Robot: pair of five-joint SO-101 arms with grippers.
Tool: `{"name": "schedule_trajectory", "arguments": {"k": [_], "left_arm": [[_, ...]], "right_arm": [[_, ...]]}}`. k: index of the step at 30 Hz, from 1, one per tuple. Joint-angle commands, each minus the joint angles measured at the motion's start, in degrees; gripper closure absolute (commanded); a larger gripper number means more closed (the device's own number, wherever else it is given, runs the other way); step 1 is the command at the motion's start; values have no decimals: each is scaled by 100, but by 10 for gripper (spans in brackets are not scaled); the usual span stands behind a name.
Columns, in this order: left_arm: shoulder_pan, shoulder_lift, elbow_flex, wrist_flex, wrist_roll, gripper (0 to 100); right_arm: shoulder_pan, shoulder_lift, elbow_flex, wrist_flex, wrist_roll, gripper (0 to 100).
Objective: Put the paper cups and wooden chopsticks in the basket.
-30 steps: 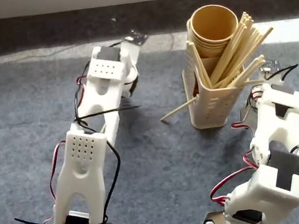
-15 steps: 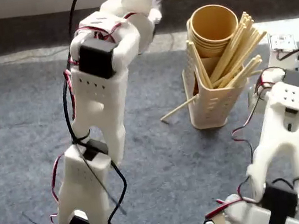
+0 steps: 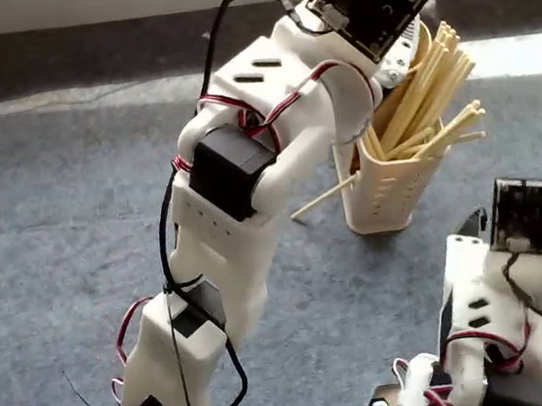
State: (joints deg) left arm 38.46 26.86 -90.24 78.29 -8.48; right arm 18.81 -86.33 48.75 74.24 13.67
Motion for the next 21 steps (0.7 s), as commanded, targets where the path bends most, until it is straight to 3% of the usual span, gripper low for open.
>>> {"name": "schedule_trajectory", "arguments": {"k": [1, 4, 10, 18, 21], "left_arm": [[180, -110, 13, -624, 44, 994], [444, -119, 365, -932, 79, 994], [655, -119, 1314, -1969, 369, 993], [629, -119, 1991, -2066, 360, 990], [637, -119, 2053, -2066, 369, 912]], "right_arm": [[497, -1349, 1587, -558, -9, 710], [813, -1938, 2554, -690, 9, 710], [1068, -1868, 2642, -681, 9, 710], [1059, -1868, 2651, -673, 9, 710], [1059, -1868, 2651, -673, 9, 710]]}}
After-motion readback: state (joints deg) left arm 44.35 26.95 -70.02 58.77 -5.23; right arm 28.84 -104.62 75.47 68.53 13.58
